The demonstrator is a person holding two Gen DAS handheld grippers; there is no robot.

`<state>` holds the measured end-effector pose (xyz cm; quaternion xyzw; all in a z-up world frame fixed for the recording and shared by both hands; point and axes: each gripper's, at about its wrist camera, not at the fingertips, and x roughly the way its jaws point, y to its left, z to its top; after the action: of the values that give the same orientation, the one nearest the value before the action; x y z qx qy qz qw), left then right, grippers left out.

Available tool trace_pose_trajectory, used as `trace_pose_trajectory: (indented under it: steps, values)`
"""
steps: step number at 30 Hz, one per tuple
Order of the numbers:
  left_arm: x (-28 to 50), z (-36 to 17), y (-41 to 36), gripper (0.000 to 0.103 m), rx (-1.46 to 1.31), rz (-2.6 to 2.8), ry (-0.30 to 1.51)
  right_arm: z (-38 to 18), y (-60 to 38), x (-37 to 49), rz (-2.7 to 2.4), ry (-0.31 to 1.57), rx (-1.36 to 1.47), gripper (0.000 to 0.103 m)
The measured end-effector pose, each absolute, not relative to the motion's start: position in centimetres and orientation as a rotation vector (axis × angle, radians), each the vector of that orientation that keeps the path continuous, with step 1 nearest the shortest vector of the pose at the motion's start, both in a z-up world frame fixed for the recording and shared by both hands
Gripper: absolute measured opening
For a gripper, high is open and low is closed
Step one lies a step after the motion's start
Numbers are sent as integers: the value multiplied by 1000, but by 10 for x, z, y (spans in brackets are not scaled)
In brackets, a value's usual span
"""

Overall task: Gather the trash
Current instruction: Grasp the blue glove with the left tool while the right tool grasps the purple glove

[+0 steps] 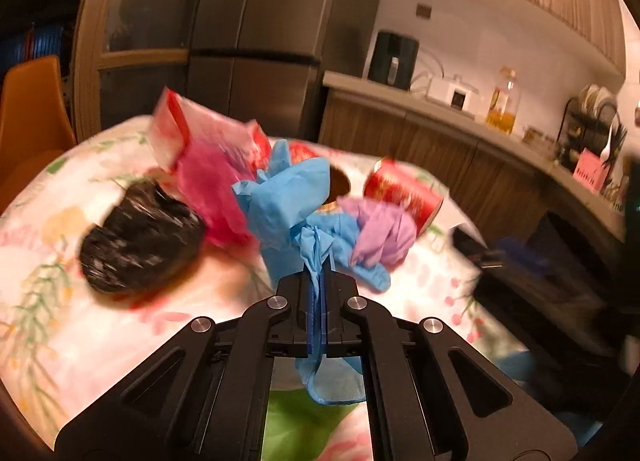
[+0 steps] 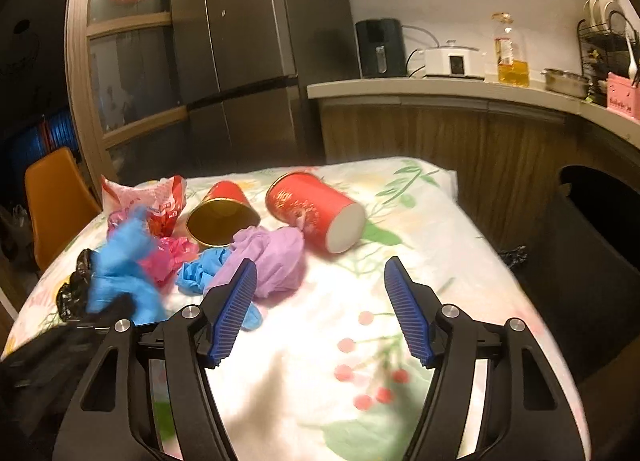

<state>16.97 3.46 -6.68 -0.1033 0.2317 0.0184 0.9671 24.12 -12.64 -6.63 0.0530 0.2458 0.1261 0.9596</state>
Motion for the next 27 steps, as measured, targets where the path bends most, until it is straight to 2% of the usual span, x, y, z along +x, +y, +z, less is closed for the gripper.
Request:
trace_pose_trajectory:
  steps: [7, 10, 12, 14, 15, 16, 17, 27]
  values:
    - [160, -50, 54, 1, -211, 68, 418, -78, -99, 276, 273, 553, 118, 63]
    - [162, -49, 58, 1, -208, 75, 419, -84, -91, 288, 278, 595, 115, 57]
    - [162, -48, 59, 1, -205, 76, 416, -89, -88, 294, 279, 625, 105, 49]
    - [164, -48, 59, 1, -201, 77, 417, -92, -87, 296, 294, 638, 98, 29]
    - [164, -48, 59, 1, -201, 77, 418, -93, -85, 296, 299, 639, 95, 24]
    - [164, -49, 59, 1, -202, 77, 419, -91, -85, 294, 304, 632, 91, 14]
    - [163, -49, 60, 1, -204, 75, 420, -89, -86, 290, 305, 619, 86, 11]
    - [156, -38, 53, 1, -202, 64, 404, -44, -118, 236, 317, 472, 113, 6]
